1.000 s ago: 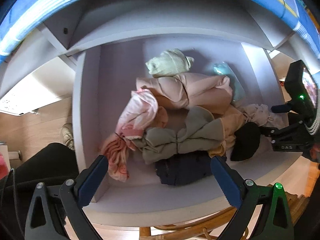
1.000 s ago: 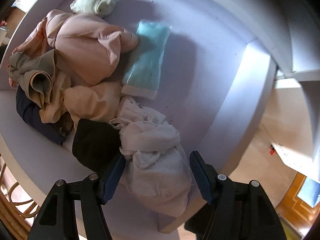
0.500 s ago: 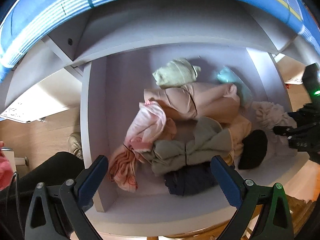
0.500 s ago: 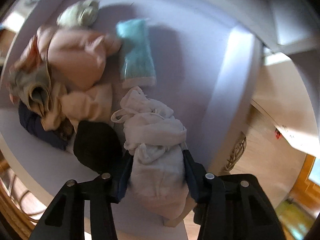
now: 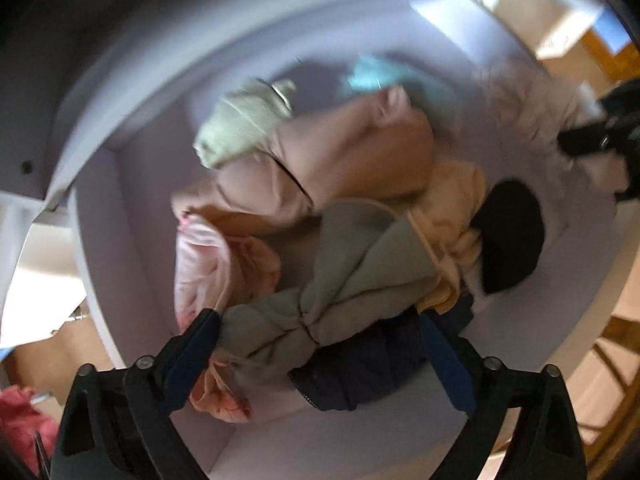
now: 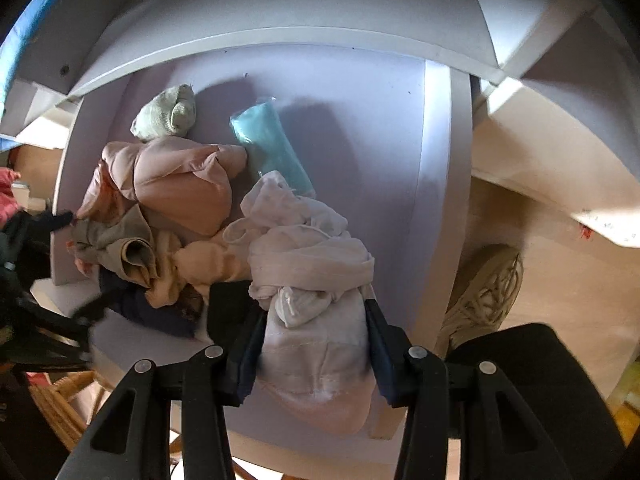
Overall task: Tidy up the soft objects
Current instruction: 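Close the right gripper on the crumpled white cloth in the shelf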
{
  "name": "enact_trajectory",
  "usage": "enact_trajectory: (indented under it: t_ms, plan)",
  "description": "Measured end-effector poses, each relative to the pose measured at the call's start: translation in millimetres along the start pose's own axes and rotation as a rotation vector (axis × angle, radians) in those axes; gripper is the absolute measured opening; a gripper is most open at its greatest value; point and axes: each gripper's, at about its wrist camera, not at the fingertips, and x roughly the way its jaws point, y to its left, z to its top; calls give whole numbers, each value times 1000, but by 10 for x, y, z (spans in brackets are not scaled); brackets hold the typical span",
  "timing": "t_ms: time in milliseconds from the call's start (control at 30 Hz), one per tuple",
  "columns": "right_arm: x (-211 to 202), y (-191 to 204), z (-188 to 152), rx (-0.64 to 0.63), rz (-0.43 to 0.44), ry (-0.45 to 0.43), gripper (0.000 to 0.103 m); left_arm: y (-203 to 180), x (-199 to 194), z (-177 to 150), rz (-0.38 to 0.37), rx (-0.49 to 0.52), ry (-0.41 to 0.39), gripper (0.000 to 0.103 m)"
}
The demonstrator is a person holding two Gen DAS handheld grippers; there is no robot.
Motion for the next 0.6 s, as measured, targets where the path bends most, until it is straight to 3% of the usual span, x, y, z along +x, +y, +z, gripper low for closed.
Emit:
enact_trajectory:
  t_ms: [233,300,467,600]
  plan:
    - [137,-190,-19,88,72,24,47,-5,177,49,4,-5,38,89]
    - [144,-204,-10,96,85,25,47,-8,202,55,7,-5,41,84]
    - [58,-157,-33,117,109,8,47,-33,283,8,7,8,80,61]
    - [86,-132,-71,129,119,4,47,0,256,0,-35,-16,73,58]
